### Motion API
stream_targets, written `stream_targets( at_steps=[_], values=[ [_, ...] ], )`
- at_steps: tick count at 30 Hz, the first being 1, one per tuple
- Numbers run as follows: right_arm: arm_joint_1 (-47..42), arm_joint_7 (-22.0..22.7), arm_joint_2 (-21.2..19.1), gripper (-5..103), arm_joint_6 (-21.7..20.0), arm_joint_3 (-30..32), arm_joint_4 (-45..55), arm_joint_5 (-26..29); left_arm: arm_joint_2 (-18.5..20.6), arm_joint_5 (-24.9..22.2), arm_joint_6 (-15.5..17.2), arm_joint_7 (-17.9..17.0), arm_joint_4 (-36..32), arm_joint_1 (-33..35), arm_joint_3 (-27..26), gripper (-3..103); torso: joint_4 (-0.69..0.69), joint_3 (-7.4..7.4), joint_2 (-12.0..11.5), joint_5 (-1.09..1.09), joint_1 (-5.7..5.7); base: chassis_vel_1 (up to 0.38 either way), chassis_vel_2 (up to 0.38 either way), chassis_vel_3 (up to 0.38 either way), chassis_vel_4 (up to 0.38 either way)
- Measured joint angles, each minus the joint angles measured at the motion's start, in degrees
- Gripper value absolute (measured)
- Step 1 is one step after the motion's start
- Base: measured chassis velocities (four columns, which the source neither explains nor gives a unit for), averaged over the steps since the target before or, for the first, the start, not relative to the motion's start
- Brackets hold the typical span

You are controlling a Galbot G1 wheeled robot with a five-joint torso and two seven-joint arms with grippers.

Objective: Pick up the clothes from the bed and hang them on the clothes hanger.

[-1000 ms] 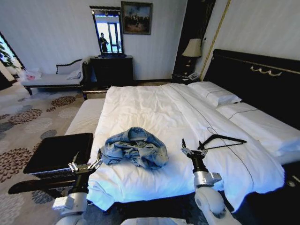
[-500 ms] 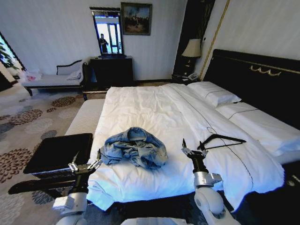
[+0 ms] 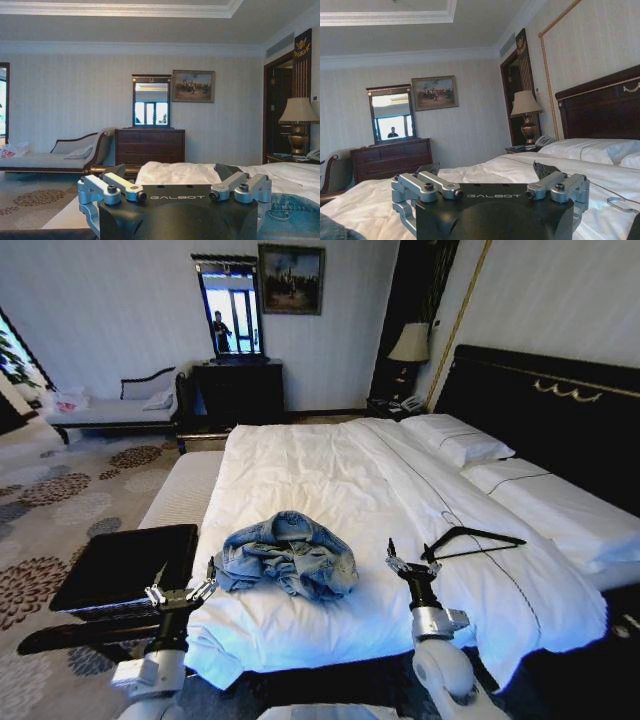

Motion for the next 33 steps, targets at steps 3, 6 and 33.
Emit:
stream_targets(
  at_steps=[3, 6, 33],
  values=[
    [0.0, 0.0, 0.0, 100, 0.0, 0.0, -0.1, -0.1, 0.0, 0.0, 0.0, 0.0, 0.1, -0.1, 0.0, 100, 0.0, 0.0, 0.0, 0.0, 0.0, -0.078, 0.066, 0.064, -0.055],
    [0.1, -0.2, 0.3, 100, 0.5, -0.2, -0.4, -0.2, 0.1, 0.0, -0.1, 0.0, 0.2, -0.1, 0.0, 100, 0.0, 0.0, 0.0, 0.0, 0.0, -0.115, 0.094, 0.102, -0.096],
    [0.0, -0.7, 0.9, 100, 1.4, -0.9, -0.8, -1.5, 0.3, 0.0, -0.5, -0.1, 0.4, 0.1, -0.6, 100, 0.0, 0.0, 0.0, -0.01, 0.02, -0.035, 0.008, 0.03, -0.008]
  ],
)
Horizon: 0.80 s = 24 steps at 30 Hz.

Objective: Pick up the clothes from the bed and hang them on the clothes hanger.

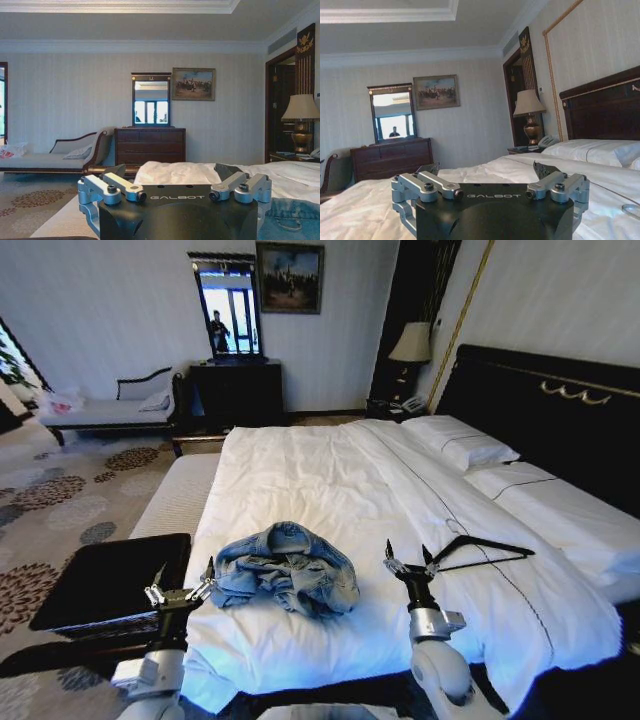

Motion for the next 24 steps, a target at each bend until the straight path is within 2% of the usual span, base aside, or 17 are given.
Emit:
stream_targets(
  at_steps=[9, 14, 16, 17, 18, 22, 23, 24],
  values=[
    [-0.2, -0.8, 0.0, 100, 0.8, 0.0, 0.2, -0.1, 0.3, -0.2, 0.0, 0.0, -0.2, 0.1, -0.4, 100, 0.0, 0.0, 0.0, 0.02, 0.0, -0.069, -0.069, 0.065, 0.066],
    [-0.2, -0.9, 0.3, 100, 1.3, -0.1, 0.2, -0.8, 1.8, -1.3, 3.7, -0.9, 1.5, -1.5, -2.8, 100, 0.0, 0.0, 0.0, -0.03, 0.0, 0.0, 0.0, 0.0, 0.0],
    [-0.2, -0.7, 0.3, 100, 1.3, -0.2, 0.2, -0.9, 4.1, -5.7, 6.8, -1.1, 2.6, -3.7, -5.3, 100, 0.01, 0.0, 0.0, -0.01, -0.01, 0.0, 0.0, 0.0, 0.0],
    [-0.2, -0.7, 0.3, 100, 1.3, -0.2, 0.2, -0.9, 4.1, -5.7, 6.8, -1.1, 2.6, -3.7, -5.3, 100, 0.01, 0.0, 0.0, -0.01, -0.01, 0.0, 0.0, 0.0, 0.0],
    [-0.1, -0.5, 0.3, 100, 1.4, -0.3, 0.1, -1.0, 5.5, -8.6, 8.1, -0.5, 3.2, -4.6, -6.2, 100, 0.01, 0.0, 0.0, -0.01, -0.01, 0.0, 0.0, 0.0, 0.0],
    [0.0, -0.3, 0.4, 100, 2.0, -0.9, -0.1, -1.5, 14.7, -23.7, 11.1, 5.7, 9.2, -9.4, -9.1, 100, -0.01, 0.01, 0.0, 0.01, -0.01, 0.0, 0.0, 0.0, 0.0],
    [0.0, -0.3, 0.4, 100, 2.0, -0.9, -0.1, -1.5, 14.7, -23.7, 11.1, 5.7, 9.2, -9.4, -9.1, 100, -0.01, 0.01, 0.0, 0.01, -0.01, 0.0, 0.0, 0.0, 0.0],
    [0.0, -0.2, 0.5, 100, 2.1, -1.0, -0.2, -1.7, 16.5, -26.5, 11.6, 7.5, 11.2, -10.6, -9.5, 100, -0.01, 0.01, 0.0, 0.0, 0.0, 0.0, 0.0, 0.0, 0.0]
  ],
)
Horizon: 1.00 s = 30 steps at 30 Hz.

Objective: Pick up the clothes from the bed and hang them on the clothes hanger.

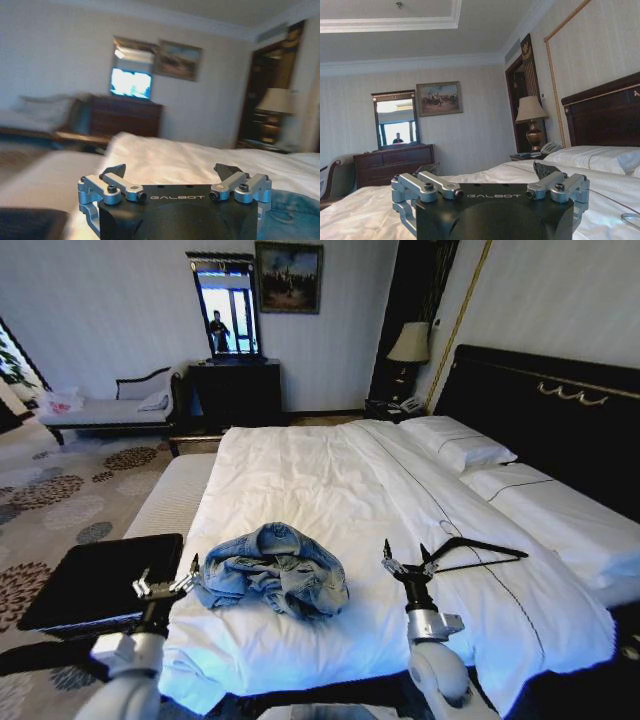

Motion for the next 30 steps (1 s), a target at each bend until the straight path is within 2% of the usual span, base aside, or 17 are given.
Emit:
stream_targets(
  at_steps=[2, 3, 4, 6, 7, 10, 12, 13, 18, 30],
  values=[
    [0.0, 0.1, 0.3, 100, 0.1, -0.3, -0.2, -0.5, 4.9, -6.6, 1.2, 7.2, 5.6, -2.9, -0.4, 100, 0.02, 0.0, 0.0, -0.02, 0.01, 0.0, 0.0, 0.0, 0.0],
    [-0.1, 0.1, 0.4, 100, 0.1, -0.3, -0.3, -0.7, 6.5, -8.3, 1.5, 10.6, 7.6, -4.0, -0.4, 100, 0.0, 0.0, 0.0, -0.02, 0.01, 0.0, 0.0, 0.0, 0.0],
    [-0.1, 0.1, 0.4, 100, 0.1, -0.3, -0.3, -0.7, 6.5, -8.3, 1.5, 10.6, 7.6, -4.0, -0.4, 100, 0.0, 0.0, 0.0, -0.02, 0.01, 0.0, 0.0, 0.0, 0.0],
    [-0.3, 0.1, 0.7, 100, 0.3, -0.4, -0.5, -1.3, 9.8, -10.9, 2.1, 16.4, 11.7, -6.3, 0.1, 100, 0.02, 0.0, 0.0, -0.02, 0.0, 0.0, 0.0, 0.0, 0.0],
    [-0.6, 0.1, 0.8, 100, 0.5, -0.4, -0.7, -1.6, 11.4, -11.7, 2.4, 18.1, 13.8, -7.3, 0.5, 100, 0.01, 0.0, 0.0, -0.01, 0.0, 0.0, 0.0, 0.0, 0.0],
    [-0.9, 0.2, 1.0, 100, 0.6, -0.4, -0.9, -2.1, 13.1, -12.2, 2.6, 20.3, 16.5, -8.4, 1.2, 100, 0.0, 0.0, 0.0, 0.0, 0.0, 0.0, 0.0, 0.0, 0.0],
    [-1.2, 0.2, 1.3, 100, 0.9, -0.3, -1.4, -2.7, 15.4, -11.7, 2.5, 23.5, 21.3, -9.9, 2.3, 100, 0.01, 0.0, 0.0, 0.0, 0.0, 0.0, 0.0, 0.0, 0.0],
    [-1.2, 0.2, 1.3, 100, 0.9, -0.3, -1.4, -2.7, 15.4, -11.7, 2.5, 23.5, 21.3, -9.9, 2.3, 100, 0.01, 0.0, 0.0, 0.0, 0.0, 0.0, 0.0, 0.0, 0.0],
    [-1.2, 0.3, 1.8, 100, 1.1, -0.5, -2.6, -3.5, 18.4, -10.1, 1.4, 25.7, 29.6, -13.0, 4.5, 100, 0.02, 0.0, 0.0, -0.01, 0.0, 0.0, 0.0, 0.0, 0.0],
    [2.7, 1.2, 2.0, 100, 0.3, -4.2, -7.0, -4.1, 17.9, -9.6, 0.6, 27.3, 35.0, -16.7, 6.9, 100, 0.02, 0.0, 0.0, 0.01, 0.0, 0.0, 0.0, 0.0, 0.0]
  ],
)
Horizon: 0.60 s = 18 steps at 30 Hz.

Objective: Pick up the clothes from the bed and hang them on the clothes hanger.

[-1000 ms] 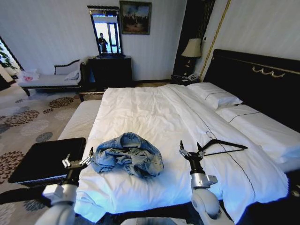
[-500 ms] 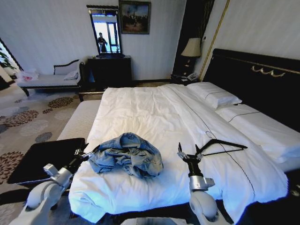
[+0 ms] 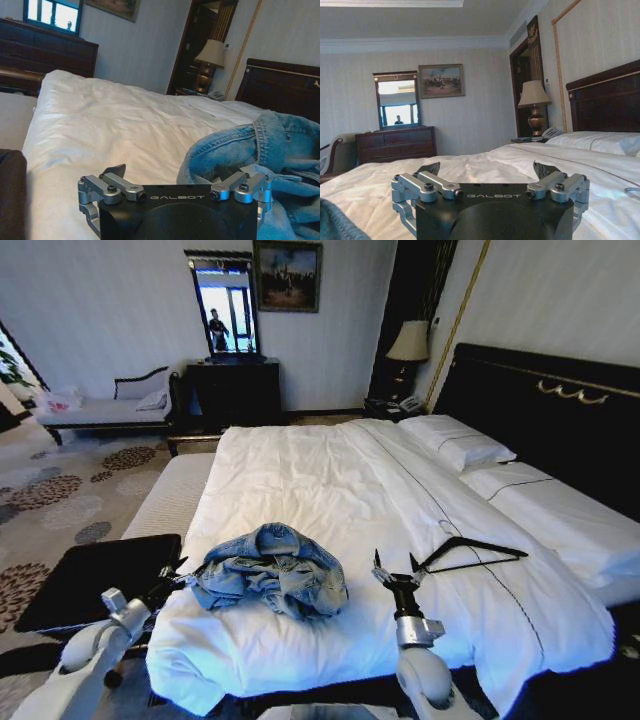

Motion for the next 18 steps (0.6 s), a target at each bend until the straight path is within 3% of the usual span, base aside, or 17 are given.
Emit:
stream_targets(
  at_steps=[5, 9, 13, 15, 18],
  values=[
    [1.1, 0.2, 0.0, 100, -0.1, -0.8, -1.3, 0.0, -0.7, -0.1, -0.1, 0.0, 1.4, -2.6, 1.8, 103, 0.0, 0.0, 0.0, 0.0, 0.0, 0.0, 0.0, 0.0, 0.0],
    [2.0, 0.3, -0.4, 100, -0.2, -1.5, -2.2, 0.4, -1.4, -0.2, -0.1, 0.0, 2.1, -3.8, 2.3, 93, -0.04, 0.0, 0.0, 0.0, 0.0, 0.0, 0.0, 0.0, 0.0],
    [3.6, 0.4, -1.1, 100, -0.2, -2.6, -3.3, 1.0, -2.2, 0.1, -0.2, -0.1, 2.4, -3.7, 1.8, 88, 0.03, 0.0, 0.0, 0.01, 0.0, 0.0, 0.0, 0.0, 0.0],
    [3.9, 0.4, -1.2, 100, -0.2, -2.8, -3.5, 1.2, -2.3, 0.3, -0.2, -0.1, 2.5, -3.7, 1.8, 82, 0.03, 0.0, 0.0, 0.01, 0.0, 0.0, 0.0, 0.0, 0.0],
    [4.7, 0.6, -1.3, 100, -0.2, -3.3, -4.1, 1.5, -2.6, 0.9, -0.2, 0.0, 2.9, -4.3, 2.6, 66, -0.01, 0.0, 0.0, 0.0, 0.0, 0.0, 0.0, 0.0, 0.0]
  ],
)
